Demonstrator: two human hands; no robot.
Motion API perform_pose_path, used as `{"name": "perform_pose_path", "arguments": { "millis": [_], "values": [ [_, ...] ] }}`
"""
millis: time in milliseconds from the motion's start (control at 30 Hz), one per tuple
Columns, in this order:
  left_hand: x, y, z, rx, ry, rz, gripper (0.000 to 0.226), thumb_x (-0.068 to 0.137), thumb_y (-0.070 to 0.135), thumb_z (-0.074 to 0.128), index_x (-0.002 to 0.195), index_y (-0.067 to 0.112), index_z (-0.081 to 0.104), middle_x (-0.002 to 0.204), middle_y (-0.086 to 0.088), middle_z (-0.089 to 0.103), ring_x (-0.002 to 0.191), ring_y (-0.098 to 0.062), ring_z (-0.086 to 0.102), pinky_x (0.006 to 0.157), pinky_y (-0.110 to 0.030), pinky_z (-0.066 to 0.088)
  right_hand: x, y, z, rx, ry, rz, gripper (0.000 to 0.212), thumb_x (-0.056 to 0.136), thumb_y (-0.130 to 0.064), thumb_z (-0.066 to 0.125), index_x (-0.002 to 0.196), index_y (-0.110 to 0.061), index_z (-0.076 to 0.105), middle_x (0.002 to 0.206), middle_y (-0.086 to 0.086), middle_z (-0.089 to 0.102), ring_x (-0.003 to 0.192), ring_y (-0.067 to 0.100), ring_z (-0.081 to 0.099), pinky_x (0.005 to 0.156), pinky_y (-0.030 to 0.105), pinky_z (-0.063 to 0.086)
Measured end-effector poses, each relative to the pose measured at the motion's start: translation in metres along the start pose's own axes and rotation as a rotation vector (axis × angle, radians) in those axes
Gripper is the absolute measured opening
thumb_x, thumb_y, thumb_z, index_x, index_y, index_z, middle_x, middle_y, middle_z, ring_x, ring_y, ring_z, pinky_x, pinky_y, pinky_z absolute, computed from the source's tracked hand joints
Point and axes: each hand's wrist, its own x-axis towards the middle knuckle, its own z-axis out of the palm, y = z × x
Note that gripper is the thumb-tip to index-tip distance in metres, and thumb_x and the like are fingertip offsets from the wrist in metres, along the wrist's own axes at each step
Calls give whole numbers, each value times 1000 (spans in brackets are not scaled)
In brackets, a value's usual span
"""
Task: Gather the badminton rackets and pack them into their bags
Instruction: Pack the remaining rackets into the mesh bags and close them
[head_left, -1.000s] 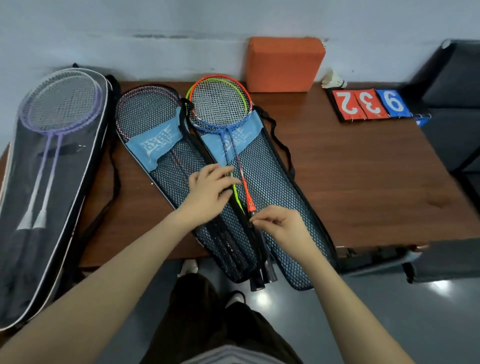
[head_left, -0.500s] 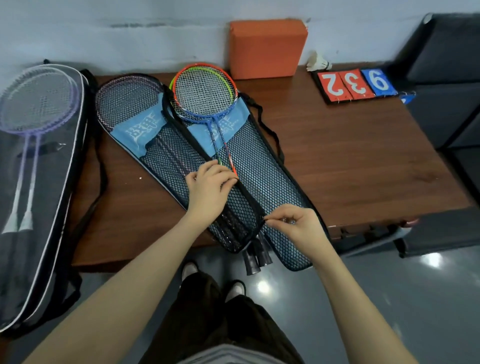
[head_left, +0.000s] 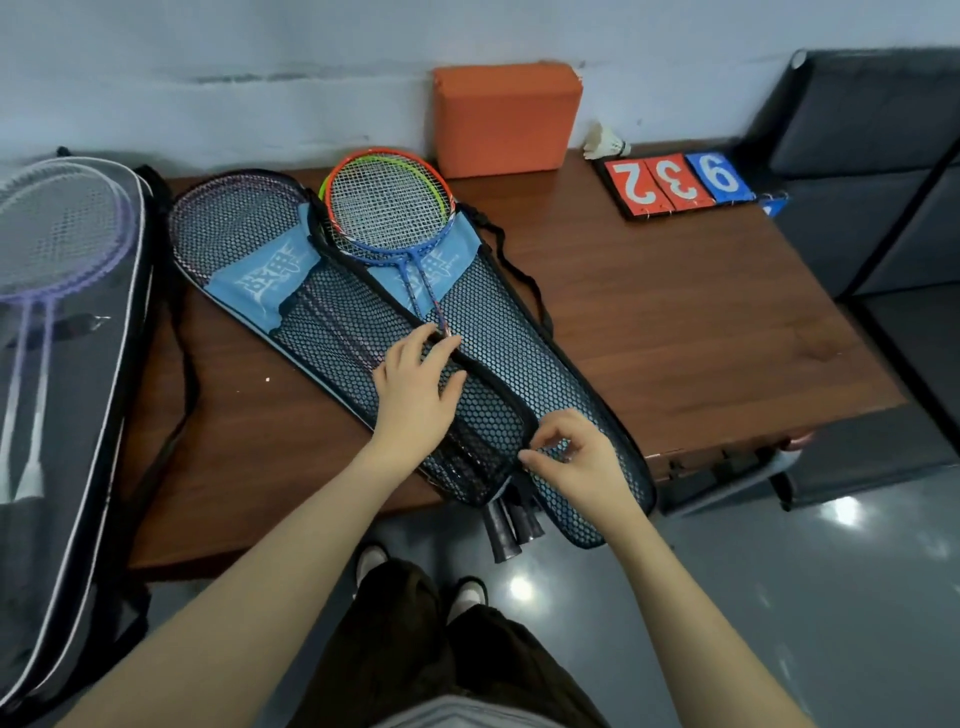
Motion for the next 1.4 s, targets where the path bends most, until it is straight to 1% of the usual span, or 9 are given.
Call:
{"name": "perform_pose_path", "arguments": {
  "millis": [133, 267, 467, 600, 733, 833, 1033, 1267, 1400],
  "values": [
    [-17, -23, -2, -6, -20, -321, 53, 92, 38, 49, 140, 24, 31, 148, -12, 19, 134, -34, 19, 107, -52, 19, 18, -17, 12, -6, 29, -9, 32, 85, -25, 67, 113, -19, 53, 110, -5, 56, 101, 6, 52, 84, 14, 39],
    [-28, -54, 0, -80, -117, -601, 68, 88, 42, 54, 143, 17, 23, 142, -19, 24, 127, -40, 32, 104, -49, 29, 54, -32, 29, -293, -19, -125, 45, 88, -33, 61, 131, -27, 47, 123, -5, 57, 106, 13, 55, 94, 38, 44],
    [-24, -66, 1, -406, -49, -626, 76, 81, 25, 70, 142, 9, 27, 135, -15, 31, 114, -33, 47, 102, -38, 36, 87, -47, 48, -443, -64, -229, 44, 90, -22, 59, 132, -26, 49, 120, 0, 61, 102, 20, 60, 84, 43, 51],
    [-23, -68, 2, -457, 74, -653, 70, 78, 17, 72, 138, 10, 36, 130, -14, 35, 107, -34, 51, 99, -42, 41, 80, -45, 48, -333, -89, -199, 41, 90, -19, 60, 130, -22, 53, 124, -7, 60, 111, 9, 55, 93, 24, 45],
    [-39, -74, -6, -485, 191, -630, 59, 83, 9, 66, 136, 13, 40, 124, -10, 40, 100, -32, 53, 94, -43, 44, 71, -42, 57, -298, -213, -115, 39, 87, -24, 62, 125, -27, 51, 91, -11, 59, 73, 8, 53, 65, 28, 43],
    [-53, -84, -16, -477, 214, -671, 57, 86, 13, 63, 137, 20, 38, 128, -4, 39, 105, -20, 50, 94, -31, 43, 78, -39, 77, -303, -233, -81, 46, 84, -23, 65, 126, -26, 46, 77, -13, 50, 63, 12, 51, 61, 36, 44],
    [-65, -100, -29, -493, 270, -717, 58, 87, 15, 61, 139, 18, 36, 125, 0, 41, 104, -3, 41, 93, -16, 31, 102, -52, 132, -325, -367, -152, 69, 84, -16, 58, 143, -29, 25, 121, -1, 59, 97, 19, 61, 80, 38, 52],
    [-49, -115, -32, -425, 345, -762, 52, 88, 23, 60, 136, 18, 40, 129, -2, 41, 105, -7, 44, 87, -18, 33, 135, -66, 160, -338, -321, -139, 54, 89, -19, 57, 138, -24, 37, 122, 3, 58, 104, 20, 57, 84, 36, 50],
    [-31, -119, -33, -426, 396, -774, 47, 89, 10, 58, 134, 10, 44, 129, -8, 41, 106, -7, 42, 84, -4, 24, 136, -71, 165, -317, -304, -186, 48, 90, -16, 54, 137, -20, 43, 126, 3, 58, 114, 19, 54, 92, 35, 47]
  ]
}}
